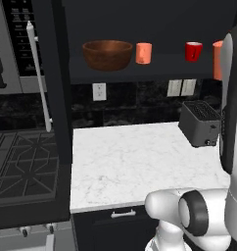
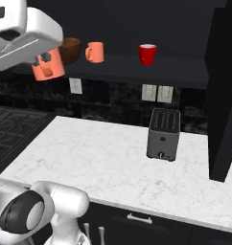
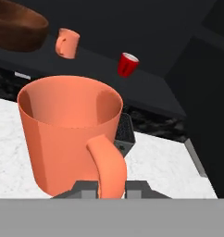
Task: Gather all objects into one cabinet and sort the glasses and bowls to opposite sides.
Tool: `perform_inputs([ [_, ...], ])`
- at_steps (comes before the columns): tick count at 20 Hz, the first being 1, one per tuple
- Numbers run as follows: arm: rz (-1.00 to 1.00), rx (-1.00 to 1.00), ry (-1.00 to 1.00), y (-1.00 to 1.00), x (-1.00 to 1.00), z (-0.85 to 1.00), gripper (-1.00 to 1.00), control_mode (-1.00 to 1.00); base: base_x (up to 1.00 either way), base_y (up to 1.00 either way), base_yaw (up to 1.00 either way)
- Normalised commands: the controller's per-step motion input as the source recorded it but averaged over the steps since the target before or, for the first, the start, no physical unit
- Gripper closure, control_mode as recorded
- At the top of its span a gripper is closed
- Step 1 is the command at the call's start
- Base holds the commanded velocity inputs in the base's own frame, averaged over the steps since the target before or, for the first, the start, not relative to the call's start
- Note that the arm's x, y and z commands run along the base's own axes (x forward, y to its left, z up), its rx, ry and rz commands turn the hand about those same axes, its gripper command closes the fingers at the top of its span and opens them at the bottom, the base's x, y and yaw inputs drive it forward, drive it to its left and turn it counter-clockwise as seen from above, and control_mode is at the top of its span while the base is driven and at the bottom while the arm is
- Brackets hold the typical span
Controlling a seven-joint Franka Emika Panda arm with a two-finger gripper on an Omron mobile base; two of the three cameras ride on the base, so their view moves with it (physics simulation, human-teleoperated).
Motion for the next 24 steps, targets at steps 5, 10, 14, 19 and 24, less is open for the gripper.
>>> perform_inputs([
  [5, -0.21, 0.09, 0.17, -0.18, 0.11, -0.36, 1.0, -1.0, 0.0, 0.0, 0.0],
  [10, -0.21, -0.01, -0.01, 0.06, 0.59, 0.01, 1.0, -1.0, 0.0, 0.0, 0.0],
  [14, -0.14, -0.01, 0.0, 0.16, 0.84, 0.02, 1.0, -1.0, 0.0, 0.0, 0.0],
  [19, -0.03, -0.01, -0.08, 0.0, 0.72, -0.3, 1.0, -1.0, 0.0, 0.0, 0.0],
  [24, 0.0, -0.01, -0.11, 0.0, 0.87, -0.04, 1.0, -1.0, 0.0, 0.0, 0.0],
])
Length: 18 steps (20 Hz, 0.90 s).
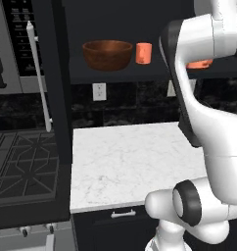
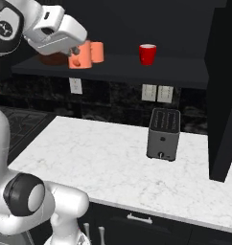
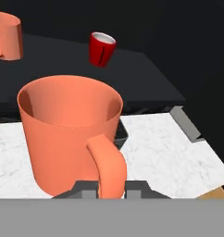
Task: Gather all objects into one cabinet and sort the glasses and bowls to opposite sides.
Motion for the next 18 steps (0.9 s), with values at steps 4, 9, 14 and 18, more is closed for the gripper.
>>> perform_inputs([
  [4, 0.0, 0.0, -0.13, 0.0, 0.71, -0.08, 1.0, -1.0, 0.0, 0.0, 0.0],
  [9, 0.0, 0.0, -0.08, -0.02, 0.58, -0.03, 1.0, -1.0, 0.0, 0.0, 0.0],
  [14, 0.01, 0.0, -0.14, -0.34, 0.22, -0.19, 1.0, -1.0, 0.0, 0.0, 0.0],
  [18, 0.0, 0.02, -0.06, -0.24, 0.0, -0.11, 1.0, -1.0, 0.0, 0.0, 0.0],
])
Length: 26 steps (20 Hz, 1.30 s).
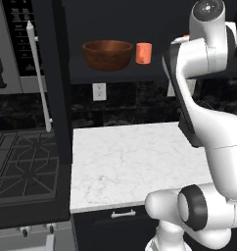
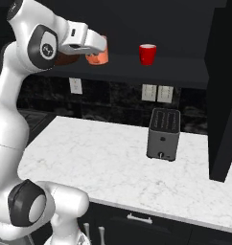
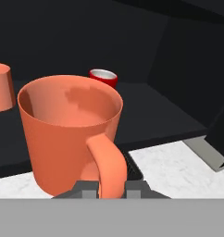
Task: Gather all objects into one cabinet and sort the glasses and bowls to opposite sides.
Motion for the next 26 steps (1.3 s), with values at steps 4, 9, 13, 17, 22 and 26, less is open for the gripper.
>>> perform_inputs([
  [4, 0.0, 0.03, 0.0, 0.0, -0.05, -0.14, 1.0, -1.0, 0.0, 0.0, 0.0],
  [9, 0.0, 0.05, 0.01, 0.0, 0.04, -0.04, 1.0, -1.0, 0.0, 0.0, 0.0],
  [13, 0.0, 0.02, 0.0, 0.0, 0.16, -0.01, 1.0, -1.0, 0.0, 0.0, 0.0],
  [17, 0.0, 0.01, 0.0, 0.0, 0.22, -0.04, 1.0, -1.0, 0.0, 0.0, 0.0],
  [22, 0.0, 0.0, 0.0, 0.0, 0.23, -0.33, 1.0, -1.0, 0.0, 0.0, 0.0],
  [26, 0.03, 0.0, 0.01, -0.1, 0.19, -0.35, 1.0, -1.0, 0.0, 0.0, 0.0],
])
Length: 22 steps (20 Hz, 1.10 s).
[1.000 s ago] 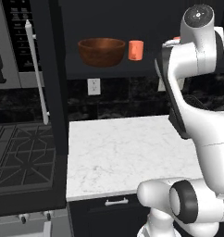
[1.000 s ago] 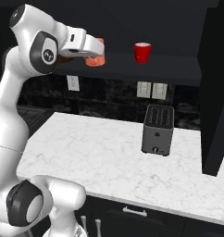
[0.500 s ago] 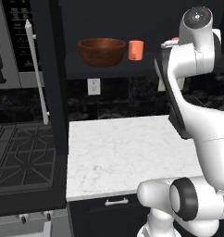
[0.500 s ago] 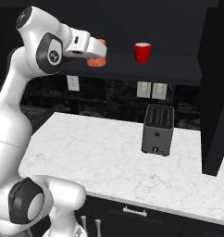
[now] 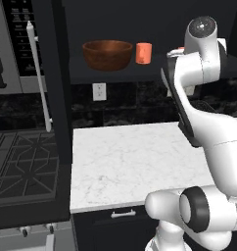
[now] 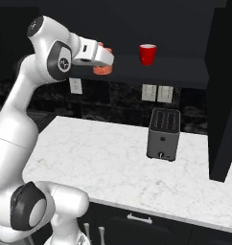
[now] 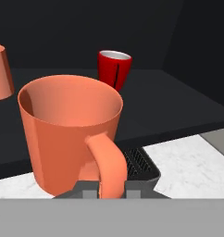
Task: Gather all objects into one cabinet and sort the glasses and bowls to opposite sides.
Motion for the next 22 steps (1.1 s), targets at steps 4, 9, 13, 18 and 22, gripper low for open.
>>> perform_inputs([
  [4, 0.01, 0.0, 0.0, -0.1, 0.19, -0.13, 1.0, -1.0, 0.0, 0.0, 0.0],
  [9, 0.0, 0.0, 0.0, -0.04, 0.35, -0.08, 1.0, -1.0, 0.0, 0.0, 0.0],
  [13, 0.0, 0.0, 0.02, 0.0, 0.36, -0.14, 1.0, -1.0, 0.0, 0.0, 0.0],
  [18, 0.0, 0.0, 0.04, -0.01, 0.42, -0.05, 1.0, -1.0, 0.0, 0.0, 0.0],
  [22, 0.0, 0.0, 0.03, -0.01, 0.62, 0.0, 1.0, -1.0, 0.0, 0.0, 0.0],
])
